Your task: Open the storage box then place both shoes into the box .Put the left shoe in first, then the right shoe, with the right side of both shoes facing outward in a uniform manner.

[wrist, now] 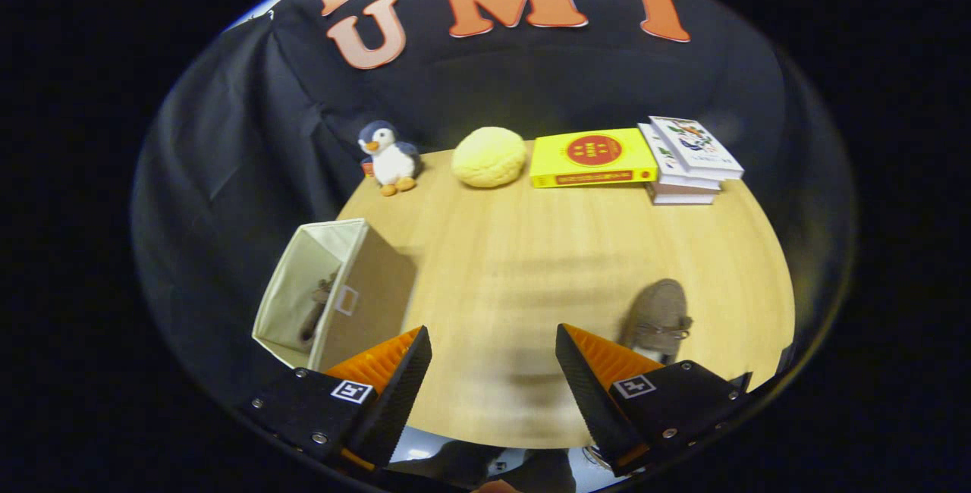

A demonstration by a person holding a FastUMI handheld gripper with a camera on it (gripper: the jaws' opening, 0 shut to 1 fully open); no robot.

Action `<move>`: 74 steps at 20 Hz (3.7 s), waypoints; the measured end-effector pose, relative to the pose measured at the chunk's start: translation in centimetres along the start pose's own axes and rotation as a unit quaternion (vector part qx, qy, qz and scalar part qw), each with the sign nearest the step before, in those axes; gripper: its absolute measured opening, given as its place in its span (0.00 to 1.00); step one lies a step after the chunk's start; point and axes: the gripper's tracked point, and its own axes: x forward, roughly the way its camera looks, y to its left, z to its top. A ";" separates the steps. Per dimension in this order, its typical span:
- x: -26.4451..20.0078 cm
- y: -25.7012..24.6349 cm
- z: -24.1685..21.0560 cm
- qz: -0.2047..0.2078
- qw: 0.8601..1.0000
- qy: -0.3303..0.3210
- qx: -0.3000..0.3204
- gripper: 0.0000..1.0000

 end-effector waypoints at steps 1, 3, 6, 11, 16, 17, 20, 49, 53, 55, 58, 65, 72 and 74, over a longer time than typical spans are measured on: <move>-0.1 -1.9 0.0 -0.016 1.000 -0.002 0.005 0.99; 0.1 -5.6 -0.6 -0.043 0.999 0.002 0.019 0.98; 0.9 -10.4 -2.5 -0.078 0.996 0.019 0.040 0.97; 3.3 -15.9 -6.0 -0.108 0.991 0.056 0.057 0.94; 6.3 -18.0 -9.2 -0.113 0.987 0.094 0.058 0.79; 6.9 -17.8 -9.7 -0.106 0.987 0.102 0.062 0.77; 8.7 -19.0 -10.4 -0.131 0.984 0.104 0.067 0.65; 5.1 2.7 3.2 -0.031 0.997 0.035 0.060 0.04; 4.5 7.6 4.5 -0.012 0.998 0.039 0.051 0.04; 4.1 10.3 5.0 0.004 0.998 0.041 0.053 0.04; 3.5 14.2 6.1 0.027 0.998 0.038 0.050 0.04; 3.9 22.4 6.2 0.056 0.997 0.043 0.034 0.04; 6.9 27.5 3.7 0.044 0.997 0.061 0.008 0.04; 8.5 28.0 2.4 0.032 0.997 0.074 0.005 0.04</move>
